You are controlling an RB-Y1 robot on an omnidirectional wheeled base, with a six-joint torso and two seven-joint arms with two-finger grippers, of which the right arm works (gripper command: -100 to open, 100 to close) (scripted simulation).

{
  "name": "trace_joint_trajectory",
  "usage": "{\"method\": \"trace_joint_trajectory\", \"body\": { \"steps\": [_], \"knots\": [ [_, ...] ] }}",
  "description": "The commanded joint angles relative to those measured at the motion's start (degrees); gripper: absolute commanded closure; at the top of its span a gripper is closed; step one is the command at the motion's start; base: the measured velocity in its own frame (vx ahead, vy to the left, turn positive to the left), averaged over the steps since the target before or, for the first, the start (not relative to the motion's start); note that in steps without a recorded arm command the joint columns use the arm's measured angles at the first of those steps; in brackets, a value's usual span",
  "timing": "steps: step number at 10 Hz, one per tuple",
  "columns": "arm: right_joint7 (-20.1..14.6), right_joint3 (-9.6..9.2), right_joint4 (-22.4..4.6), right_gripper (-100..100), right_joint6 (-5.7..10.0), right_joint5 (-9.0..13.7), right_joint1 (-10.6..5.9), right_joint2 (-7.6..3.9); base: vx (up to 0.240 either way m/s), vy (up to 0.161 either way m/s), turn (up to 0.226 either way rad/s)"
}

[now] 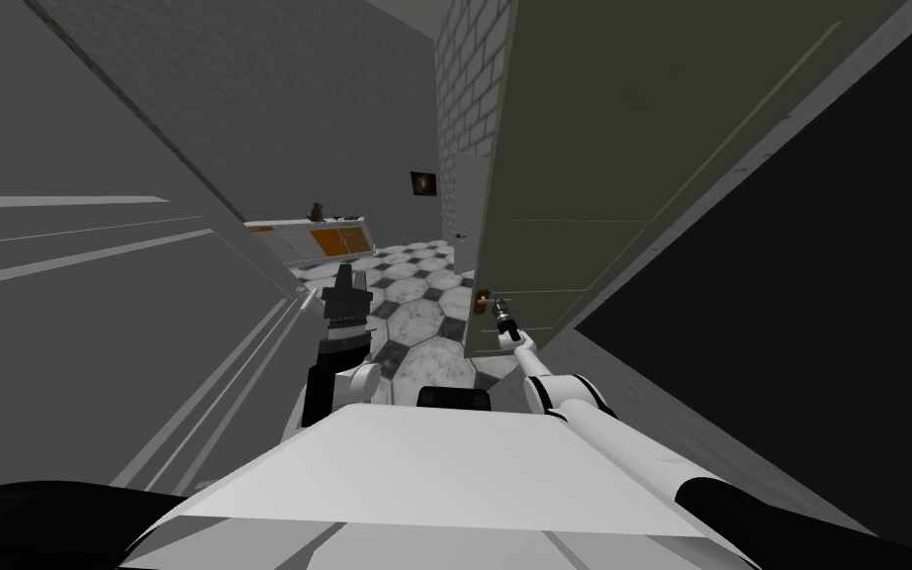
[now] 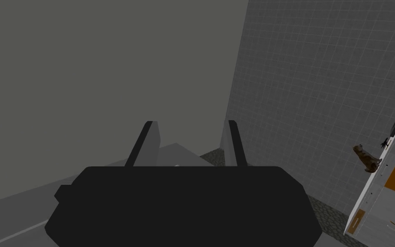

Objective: Push the door open

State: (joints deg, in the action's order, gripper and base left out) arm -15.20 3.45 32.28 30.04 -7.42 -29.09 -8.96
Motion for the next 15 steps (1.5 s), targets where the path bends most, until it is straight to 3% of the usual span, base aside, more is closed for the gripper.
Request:
{"method": "trace_joint_trajectory", "body": {
  "steps": [1, 5, 6, 15],
  "knots": [
    [-0.08, 0.14, 2.86, 100, -1.66, 0.07, 1.28, -0.28, 0.113, 0.109, -0.049],
    [1.31, 2.43, 3.07, 100, -2.02, 1.07, 1.45, -0.85, 0.13, 0.13, -0.053],
    [1.22, 2.27, 2.47, 100, -1.91, 0.96, 1.45, -0.86, 0.06, 0.055, -0.045],
    [3.17, 6.9, 2.15, 100, -1.94, 2.84, 2.23, -2.93, 0.171, 0.08, -0.05]
  ]
}}
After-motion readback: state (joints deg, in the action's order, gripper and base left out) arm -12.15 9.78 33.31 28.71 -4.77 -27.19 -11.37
